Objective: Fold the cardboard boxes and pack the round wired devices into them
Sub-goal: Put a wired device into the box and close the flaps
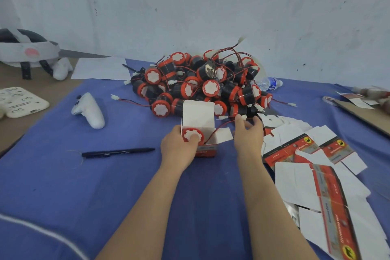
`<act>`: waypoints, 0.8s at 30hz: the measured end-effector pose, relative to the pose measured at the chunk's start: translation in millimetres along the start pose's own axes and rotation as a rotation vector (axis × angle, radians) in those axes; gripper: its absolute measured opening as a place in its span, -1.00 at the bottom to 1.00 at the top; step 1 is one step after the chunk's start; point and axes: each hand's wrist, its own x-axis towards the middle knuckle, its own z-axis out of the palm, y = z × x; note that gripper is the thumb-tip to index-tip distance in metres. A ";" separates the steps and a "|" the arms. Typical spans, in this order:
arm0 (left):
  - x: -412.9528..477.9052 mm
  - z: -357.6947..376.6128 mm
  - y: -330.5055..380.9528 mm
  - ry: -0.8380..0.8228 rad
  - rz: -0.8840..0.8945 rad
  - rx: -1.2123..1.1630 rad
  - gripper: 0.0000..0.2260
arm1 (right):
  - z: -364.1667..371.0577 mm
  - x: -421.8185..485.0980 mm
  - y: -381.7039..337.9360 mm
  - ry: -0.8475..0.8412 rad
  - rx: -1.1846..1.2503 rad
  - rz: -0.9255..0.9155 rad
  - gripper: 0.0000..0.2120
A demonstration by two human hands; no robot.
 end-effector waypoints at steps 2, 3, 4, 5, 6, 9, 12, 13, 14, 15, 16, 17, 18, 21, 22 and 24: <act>-2.0 -0.8 1.7 -0.017 -0.011 0.001 -0.74 | 0.1 3.4 0.7 0.022 0.035 -0.006 -0.39; -2.7 -1.2 2.3 -0.028 -0.014 0.002 -0.74 | -0.2 5.4 1.3 0.033 0.053 -0.008 -0.40; -3.3 -1.7 2.8 -0.040 -0.015 0.003 -0.74 | -0.7 6.8 1.7 0.040 0.065 -0.008 -0.40; -3.8 -2.3 3.2 -0.051 -0.014 0.001 -0.75 | -1.6 7.3 2.1 0.042 0.065 -0.005 -0.40; -4.2 -3.0 3.5 -0.060 -0.012 -0.002 -0.75 | -2.3 8.0 2.8 0.040 0.055 -0.002 -0.40; -5.0 -5.4 4.1 -0.074 -0.013 -0.003 -0.75 | -2.6 9.1 4.9 -0.002 0.016 -0.015 -0.42; -5.3 -6.6 4.2 -0.077 -0.013 0.010 -0.76 | -2.4 8.4 4.4 -0.019 -0.024 -0.034 -0.43; -5.2 -6.7 4.4 -0.077 -0.013 0.014 -0.76 | -3.0 7.9 3.7 -0.005 -0.027 -0.052 -0.42; -5.2 -6.7 4.6 -0.077 -0.012 0.018 -0.75 | -3.8 7.6 2.4 0.017 -0.023 -0.077 -0.41; -5.0 -6.6 4.6 -0.077 -0.009 0.023 -0.76 | -4.8 6.9 1.2 0.043 -0.015 -0.106 -0.41; -4.9 -6.3 4.5 -0.074 -0.008 0.029 -0.76 | -5.5 6.1 -0.3 0.067 -0.004 -0.138 -0.44; -4.8 -6.2 4.4 -0.069 -0.007 0.036 -0.77 | -5.7 4.8 -2.1 0.085 0.002 -0.177 -0.47; -4.7 -6.2 4.2 -0.063 -0.008 0.046 -0.78 | -5.6 2.9 -4.5 0.095 -0.002 -0.229 -0.52; -4.3 -5.3 4.4 -0.047 -0.009 0.075 -0.81 | -2.5 -6.4 -14.0 0.076 -0.060 -0.437 -0.69; -4.3 -4.9 4.3 -0.043 -0.006 0.083 -0.83 | -1.0 -9.8 -16.8 0.069 -0.088 -0.504 -0.73; -4.5 -3.9 3.7 -0.034 0.001 0.094 -0.86 | 0.5 -15.1 -20.4 0.065 -0.143 -0.585 -0.76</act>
